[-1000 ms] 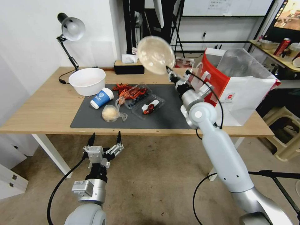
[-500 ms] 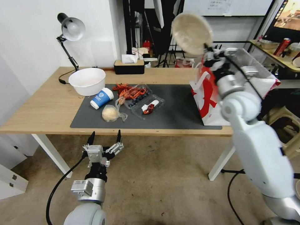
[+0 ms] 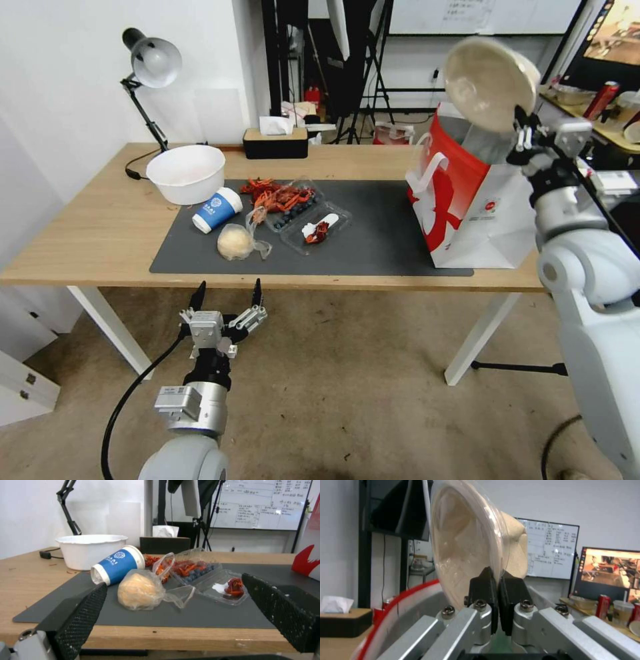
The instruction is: Pick up the trash from the table and place it into the takeout bag.
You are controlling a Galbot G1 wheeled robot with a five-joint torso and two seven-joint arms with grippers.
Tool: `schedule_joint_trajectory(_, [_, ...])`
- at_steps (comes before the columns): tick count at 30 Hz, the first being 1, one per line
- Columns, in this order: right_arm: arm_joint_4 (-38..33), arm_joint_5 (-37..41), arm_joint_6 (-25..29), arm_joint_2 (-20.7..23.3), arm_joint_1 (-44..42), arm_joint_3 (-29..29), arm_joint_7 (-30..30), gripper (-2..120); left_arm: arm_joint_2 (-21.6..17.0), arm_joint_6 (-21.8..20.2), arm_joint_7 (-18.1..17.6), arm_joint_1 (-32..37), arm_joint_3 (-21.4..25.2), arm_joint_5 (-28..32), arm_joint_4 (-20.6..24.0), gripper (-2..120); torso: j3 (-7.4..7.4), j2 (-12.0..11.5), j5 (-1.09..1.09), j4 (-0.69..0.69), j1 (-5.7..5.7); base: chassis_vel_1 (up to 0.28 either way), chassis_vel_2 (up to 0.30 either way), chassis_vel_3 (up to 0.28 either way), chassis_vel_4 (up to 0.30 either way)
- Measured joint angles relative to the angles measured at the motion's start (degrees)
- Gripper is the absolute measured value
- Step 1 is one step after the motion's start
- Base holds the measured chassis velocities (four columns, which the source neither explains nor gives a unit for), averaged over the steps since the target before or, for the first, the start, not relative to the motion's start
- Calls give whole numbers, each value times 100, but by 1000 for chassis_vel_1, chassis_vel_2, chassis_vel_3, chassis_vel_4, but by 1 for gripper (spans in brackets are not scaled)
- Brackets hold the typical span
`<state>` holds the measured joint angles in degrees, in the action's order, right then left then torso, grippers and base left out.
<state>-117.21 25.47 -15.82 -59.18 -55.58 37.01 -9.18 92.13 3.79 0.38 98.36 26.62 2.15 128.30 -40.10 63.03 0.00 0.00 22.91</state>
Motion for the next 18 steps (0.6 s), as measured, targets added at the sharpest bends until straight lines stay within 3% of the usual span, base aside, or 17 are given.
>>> schedule_joint_trajectory(6, [-59,8,0,-8,-182,100,-32,10,0,3,6,6,-8,-4,25,100,0,0,0,0,0,0,0,0,0])
schedule_joint_trajectory(9, [-83,50,-6,-9,-229,134,-52,25,0,7,10,24,-13,-8,44,100,0,0,0,0,0,0,0,0,0])
schedule_joint_trajectory(14, [-101,76,-35,-8,-232,139,-70,35,0,16,11,36,-13,-11,51,100,0,0,-1,0,0,0,0,0,0])
schedule_joint_trajectory(17, [-172,310,-64,-9,-223,153,-143,53,0,39,16,59,-15,-14,83,100,0,0,0,0,1,0,0,0,0])
schedule_joint_trajectory(18, [-172,310,-64,-9,-223,153,-143,53,0,39,16,59,-15,-14,83,100,0,0,0,0,1,0,0,0,0])
